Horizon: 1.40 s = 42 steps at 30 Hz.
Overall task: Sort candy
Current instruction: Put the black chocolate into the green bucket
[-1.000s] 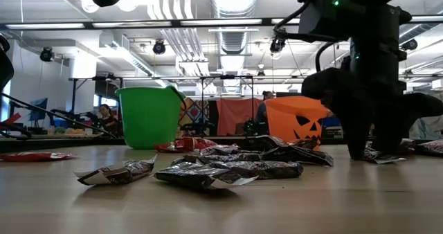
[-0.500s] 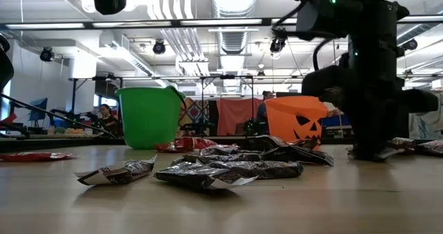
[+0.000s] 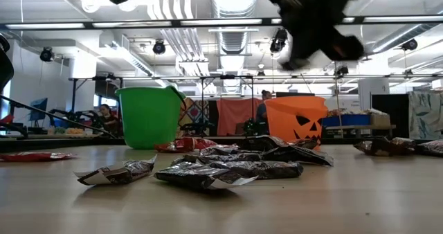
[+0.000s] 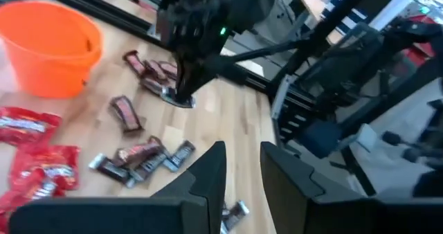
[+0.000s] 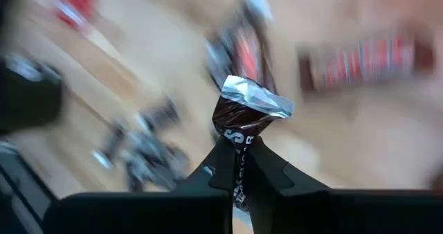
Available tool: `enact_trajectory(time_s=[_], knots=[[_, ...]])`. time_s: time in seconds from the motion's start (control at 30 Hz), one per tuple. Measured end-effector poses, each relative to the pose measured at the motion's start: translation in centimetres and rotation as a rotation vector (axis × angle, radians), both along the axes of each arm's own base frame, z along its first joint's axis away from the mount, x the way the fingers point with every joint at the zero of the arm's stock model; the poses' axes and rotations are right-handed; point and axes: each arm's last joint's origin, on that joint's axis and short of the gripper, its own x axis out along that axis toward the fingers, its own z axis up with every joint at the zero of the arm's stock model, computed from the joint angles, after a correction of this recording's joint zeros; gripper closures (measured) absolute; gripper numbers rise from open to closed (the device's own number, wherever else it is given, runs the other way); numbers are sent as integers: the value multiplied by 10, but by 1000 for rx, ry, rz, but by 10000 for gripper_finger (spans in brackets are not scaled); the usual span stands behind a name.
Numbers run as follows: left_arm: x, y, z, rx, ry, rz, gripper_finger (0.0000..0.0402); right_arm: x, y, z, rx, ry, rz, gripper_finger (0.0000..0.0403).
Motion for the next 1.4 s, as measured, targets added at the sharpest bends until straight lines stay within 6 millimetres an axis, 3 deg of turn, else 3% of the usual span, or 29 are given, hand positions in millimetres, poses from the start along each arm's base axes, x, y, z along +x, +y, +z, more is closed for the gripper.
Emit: enact_trajectory(time_s=[0.13, 0.27, 0.47, 0.63, 0.87, 1.03, 1.27, 1.4], knots=[[0, 7, -1, 28, 6, 86, 327, 10, -39, 39, -145, -116, 24, 390], [0, 20, -3, 41, 15, 199, 327, 20, -84, 63, -319, -183, 58, 390], [-4, 50, -3, 50, 15, 347, 327, 28, -147, 74, -530, -290, 176, 390], [-7, 74, -3, 179, 21, 446, 327, 32, -191, 67, -643, -430, 376, 390], [-9, 102, -10, 154, 67, 576, 327, 33, -231, 49, -789, -449, 495, 390], [-7, 112, -16, 148, 101, 606, 327, 28, -257, 43, -774, -540, 508, 390], [-7, 121, -16, 113, 69, 560, 327, -3, -282, 51, -694, -518, 370, 390], [-10, 128, -17, 90, 70, 577, 327, -27, -280, 53, -500, -444, 272, 390]])
